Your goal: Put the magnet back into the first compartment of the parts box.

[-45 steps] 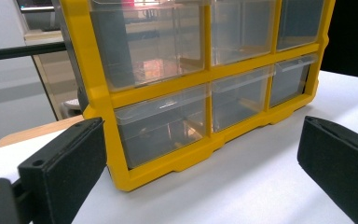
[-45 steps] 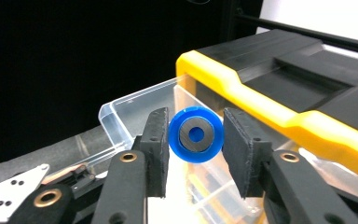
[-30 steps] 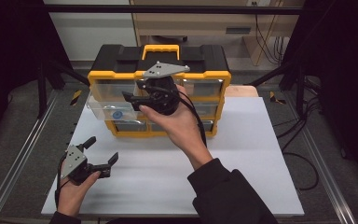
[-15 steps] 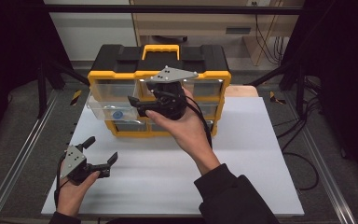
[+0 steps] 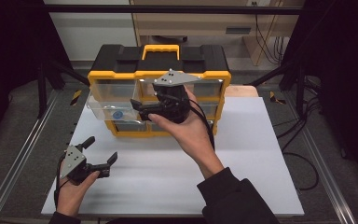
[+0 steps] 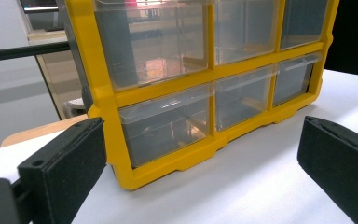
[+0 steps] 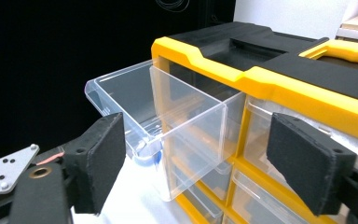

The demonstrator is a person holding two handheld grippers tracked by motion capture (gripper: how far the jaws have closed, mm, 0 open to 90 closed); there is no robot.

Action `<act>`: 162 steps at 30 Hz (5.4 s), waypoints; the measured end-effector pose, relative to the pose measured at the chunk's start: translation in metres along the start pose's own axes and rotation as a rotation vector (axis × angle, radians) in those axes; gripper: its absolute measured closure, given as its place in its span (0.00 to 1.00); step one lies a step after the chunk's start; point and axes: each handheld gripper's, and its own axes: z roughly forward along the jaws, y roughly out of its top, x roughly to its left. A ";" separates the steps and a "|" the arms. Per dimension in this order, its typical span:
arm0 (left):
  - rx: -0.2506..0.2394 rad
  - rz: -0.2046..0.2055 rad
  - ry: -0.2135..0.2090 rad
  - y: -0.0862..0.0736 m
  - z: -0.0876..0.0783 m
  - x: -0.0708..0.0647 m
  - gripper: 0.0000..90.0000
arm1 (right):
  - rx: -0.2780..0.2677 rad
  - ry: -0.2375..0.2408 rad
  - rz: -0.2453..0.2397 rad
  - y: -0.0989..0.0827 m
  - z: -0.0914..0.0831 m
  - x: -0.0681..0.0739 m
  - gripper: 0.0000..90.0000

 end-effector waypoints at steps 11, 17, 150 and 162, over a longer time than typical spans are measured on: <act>0.002 0.001 0.001 0.000 0.000 0.000 0.01 | 0.014 -0.014 -0.008 -0.005 -0.005 0.002 0.12; 0.003 0.000 0.001 0.000 0.000 0.001 0.01 | 0.019 -0.026 -0.013 -0.007 -0.009 0.002 0.10; 0.009 0.002 0.002 -0.001 0.000 0.000 0.01 | 0.014 -0.338 0.067 -0.152 -0.168 -0.090 0.05; 0.009 0.003 0.001 -0.001 0.000 0.000 0.01 | 0.021 -0.369 0.086 -0.169 -0.177 -0.095 0.05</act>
